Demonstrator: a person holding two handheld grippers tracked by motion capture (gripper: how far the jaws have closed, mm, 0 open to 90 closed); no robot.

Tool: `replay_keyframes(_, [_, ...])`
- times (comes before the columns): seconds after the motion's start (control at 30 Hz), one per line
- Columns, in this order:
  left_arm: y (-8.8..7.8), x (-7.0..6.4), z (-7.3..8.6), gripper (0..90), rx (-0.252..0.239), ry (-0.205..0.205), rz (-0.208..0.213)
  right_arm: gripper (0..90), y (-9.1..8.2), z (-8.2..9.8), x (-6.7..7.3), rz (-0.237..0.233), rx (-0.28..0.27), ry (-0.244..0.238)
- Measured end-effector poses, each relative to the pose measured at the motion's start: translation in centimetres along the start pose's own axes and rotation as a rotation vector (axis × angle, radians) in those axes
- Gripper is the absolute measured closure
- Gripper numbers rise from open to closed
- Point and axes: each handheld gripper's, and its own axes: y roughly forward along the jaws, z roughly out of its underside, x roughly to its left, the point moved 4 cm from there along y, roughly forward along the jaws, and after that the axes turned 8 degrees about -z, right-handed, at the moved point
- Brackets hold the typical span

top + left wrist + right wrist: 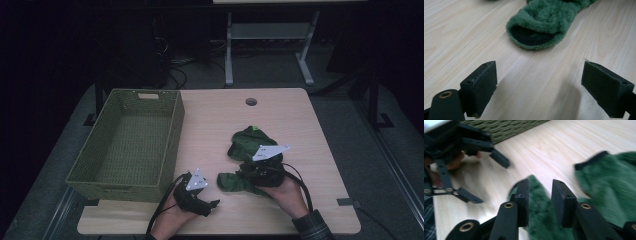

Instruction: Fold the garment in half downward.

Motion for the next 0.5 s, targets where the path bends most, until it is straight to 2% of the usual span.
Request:
replay_keyframes(0.2, [0.2, 0.0, 0.2, 12.4, 0.006, 0.038, 0.005, 74.0, 1.9, -0.4, 1.6, -0.042, 0.02, -0.038])
replay_keyframes(0.5, [0.2, -0.1, 0.3, 12.4, 0.006, 0.029, 0.01, 75.6, 4.4, -0.5, 2.8, -0.062, 0.06, -0.053])
